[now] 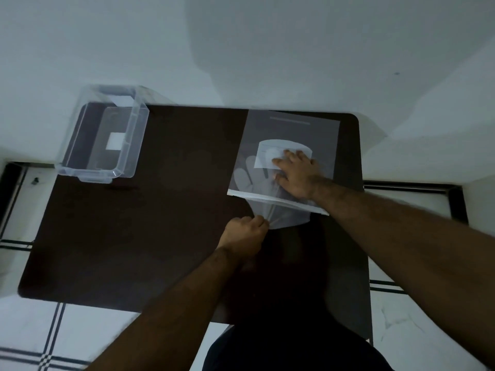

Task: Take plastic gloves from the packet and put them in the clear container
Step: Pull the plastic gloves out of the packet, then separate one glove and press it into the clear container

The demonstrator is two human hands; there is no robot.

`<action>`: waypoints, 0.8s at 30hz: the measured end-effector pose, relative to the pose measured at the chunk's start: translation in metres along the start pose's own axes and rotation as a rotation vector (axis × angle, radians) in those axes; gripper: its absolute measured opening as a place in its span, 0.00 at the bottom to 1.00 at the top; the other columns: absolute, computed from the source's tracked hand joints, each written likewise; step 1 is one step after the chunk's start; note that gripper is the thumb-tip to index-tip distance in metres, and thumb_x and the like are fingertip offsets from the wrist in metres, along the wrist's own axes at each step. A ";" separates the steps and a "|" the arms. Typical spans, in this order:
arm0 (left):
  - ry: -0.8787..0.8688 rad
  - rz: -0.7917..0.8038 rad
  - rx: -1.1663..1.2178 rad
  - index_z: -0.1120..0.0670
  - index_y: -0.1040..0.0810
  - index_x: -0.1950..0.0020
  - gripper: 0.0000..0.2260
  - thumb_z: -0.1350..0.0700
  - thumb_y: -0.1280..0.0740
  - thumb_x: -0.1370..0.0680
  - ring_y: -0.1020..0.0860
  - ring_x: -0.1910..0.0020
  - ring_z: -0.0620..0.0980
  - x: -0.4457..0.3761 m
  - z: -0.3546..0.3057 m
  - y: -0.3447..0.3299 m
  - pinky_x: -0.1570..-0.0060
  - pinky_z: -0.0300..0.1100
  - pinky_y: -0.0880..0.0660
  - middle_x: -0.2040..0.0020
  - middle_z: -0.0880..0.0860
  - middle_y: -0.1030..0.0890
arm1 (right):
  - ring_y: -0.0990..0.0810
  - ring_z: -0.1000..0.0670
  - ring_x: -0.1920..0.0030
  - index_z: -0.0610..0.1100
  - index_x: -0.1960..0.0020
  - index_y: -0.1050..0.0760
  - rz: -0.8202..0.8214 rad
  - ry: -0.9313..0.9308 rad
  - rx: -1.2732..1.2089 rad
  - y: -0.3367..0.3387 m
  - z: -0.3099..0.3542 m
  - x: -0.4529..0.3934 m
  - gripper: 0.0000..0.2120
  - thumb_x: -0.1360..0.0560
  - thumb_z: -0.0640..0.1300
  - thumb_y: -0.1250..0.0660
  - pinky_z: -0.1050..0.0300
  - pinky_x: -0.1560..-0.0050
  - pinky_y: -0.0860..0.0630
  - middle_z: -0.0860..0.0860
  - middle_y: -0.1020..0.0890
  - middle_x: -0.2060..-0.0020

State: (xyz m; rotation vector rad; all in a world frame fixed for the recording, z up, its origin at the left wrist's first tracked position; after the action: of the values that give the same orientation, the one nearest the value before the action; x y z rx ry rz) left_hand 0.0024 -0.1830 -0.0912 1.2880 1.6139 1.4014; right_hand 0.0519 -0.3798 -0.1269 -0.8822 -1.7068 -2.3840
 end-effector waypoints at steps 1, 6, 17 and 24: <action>-0.009 -0.011 0.006 0.55 0.15 0.47 0.09 0.57 0.24 0.27 0.19 0.66 0.54 0.007 -0.003 -0.003 0.68 0.46 0.22 0.54 0.52 0.16 | 0.49 0.37 0.15 0.58 0.17 0.42 -0.004 0.009 0.003 0.000 0.000 0.000 0.30 0.16 0.63 0.43 0.26 0.21 0.45 0.46 0.46 0.14; -0.013 -0.055 0.007 0.54 0.15 0.53 0.09 0.56 0.23 0.32 0.22 0.70 0.55 0.040 -0.016 -0.013 0.72 0.44 0.26 0.58 0.52 0.18 | 0.46 0.36 0.16 0.58 0.18 0.41 -0.006 0.050 0.049 0.001 0.000 0.000 0.31 0.18 0.64 0.40 0.26 0.22 0.43 0.46 0.45 0.15; 0.048 -0.087 -0.001 0.54 0.16 0.53 0.06 0.57 0.26 0.29 0.24 0.69 0.54 0.121 -0.059 -0.036 0.70 0.44 0.26 0.57 0.52 0.18 | 0.47 0.34 0.17 0.55 0.17 0.41 -0.076 0.109 0.154 0.005 0.005 0.014 0.33 0.18 0.63 0.36 0.24 0.21 0.47 0.43 0.45 0.15; 0.080 -0.096 -0.026 0.54 0.15 0.51 0.10 0.53 0.35 0.23 0.23 0.67 0.54 0.147 -0.064 -0.037 0.68 0.45 0.24 0.56 0.52 0.17 | 0.37 0.36 0.19 0.47 0.26 0.26 -0.308 0.278 0.159 -0.010 0.050 0.075 0.25 0.19 0.58 0.34 0.28 0.20 0.45 0.42 0.32 0.21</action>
State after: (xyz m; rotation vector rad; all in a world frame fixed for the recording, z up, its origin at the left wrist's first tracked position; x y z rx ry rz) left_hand -0.1120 -0.0649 -0.0923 1.1377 1.6812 1.4263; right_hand 0.0059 -0.3122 -0.0878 -0.2646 -1.9964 -2.3604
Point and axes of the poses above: each hand's wrist, its own x-axis away from the middle knuckle, its own y-axis out of the back of the hand, z = x × y, the point moved 9 cm from there along -x, towards the middle knuckle
